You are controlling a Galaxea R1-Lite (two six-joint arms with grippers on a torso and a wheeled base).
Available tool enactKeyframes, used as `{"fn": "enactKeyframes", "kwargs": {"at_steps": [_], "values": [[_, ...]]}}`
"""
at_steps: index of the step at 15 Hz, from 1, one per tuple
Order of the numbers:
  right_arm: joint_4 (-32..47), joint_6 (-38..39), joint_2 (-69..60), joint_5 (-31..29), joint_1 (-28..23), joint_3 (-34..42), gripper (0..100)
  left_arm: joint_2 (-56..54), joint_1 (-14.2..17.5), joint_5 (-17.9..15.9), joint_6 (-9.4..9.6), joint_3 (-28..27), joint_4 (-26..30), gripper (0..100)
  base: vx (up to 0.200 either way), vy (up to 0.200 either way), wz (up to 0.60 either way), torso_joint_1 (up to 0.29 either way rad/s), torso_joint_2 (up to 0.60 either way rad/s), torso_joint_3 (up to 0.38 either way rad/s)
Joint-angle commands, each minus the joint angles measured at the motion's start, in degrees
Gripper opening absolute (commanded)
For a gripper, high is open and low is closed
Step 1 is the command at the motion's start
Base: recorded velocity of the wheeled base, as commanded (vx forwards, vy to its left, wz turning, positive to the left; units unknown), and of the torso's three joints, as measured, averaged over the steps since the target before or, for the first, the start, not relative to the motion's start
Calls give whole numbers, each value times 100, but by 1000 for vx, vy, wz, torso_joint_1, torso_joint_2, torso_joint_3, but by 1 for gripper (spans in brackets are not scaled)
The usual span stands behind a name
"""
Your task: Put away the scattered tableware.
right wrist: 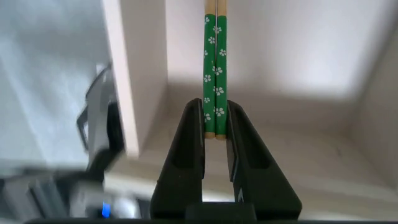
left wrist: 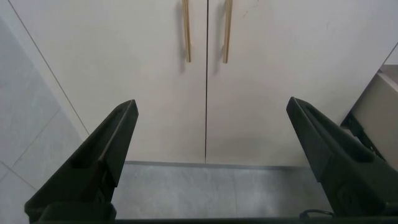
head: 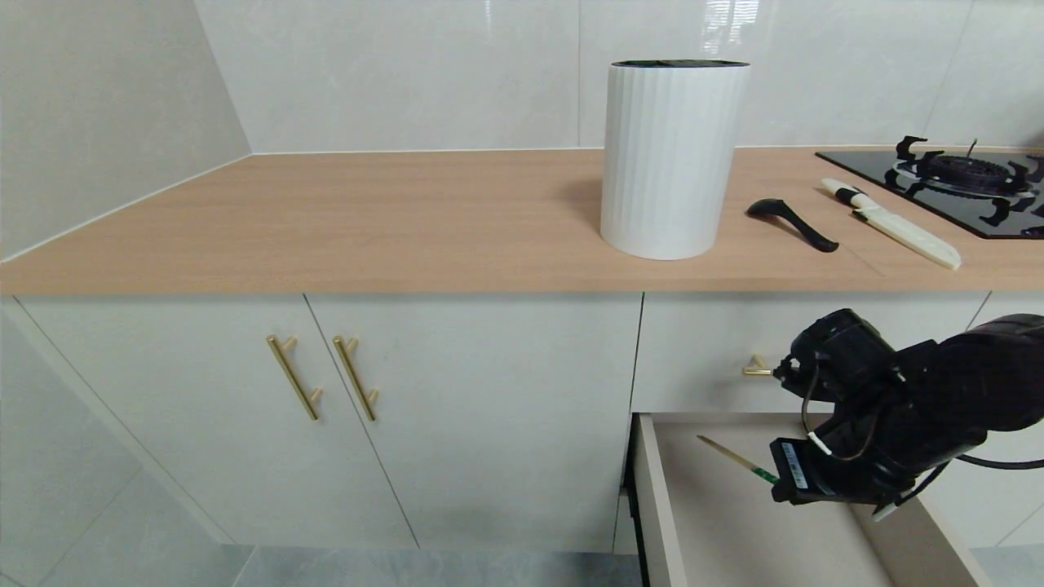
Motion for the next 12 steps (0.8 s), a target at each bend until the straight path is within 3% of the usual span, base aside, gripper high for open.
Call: {"fn": "enactKeyframes", "kwargs": {"at_steps": [1, 9, 12], "values": [[-359, 12, 476, -227, 10, 279, 0, 9, 1, 3, -7, -9, -1, 100, 0, 0, 0, 0, 0, 0], [-965, 21, 529, -368, 10, 525, 0, 9, 1, 3, -7, 0, -1, 100, 0, 0, 0, 0, 0, 0], [-992, 12, 537, -368, 10, 542, 0, 9, 1, 3, -7, 0, -1, 100, 0, 0, 0, -61, 214, 157]]}}
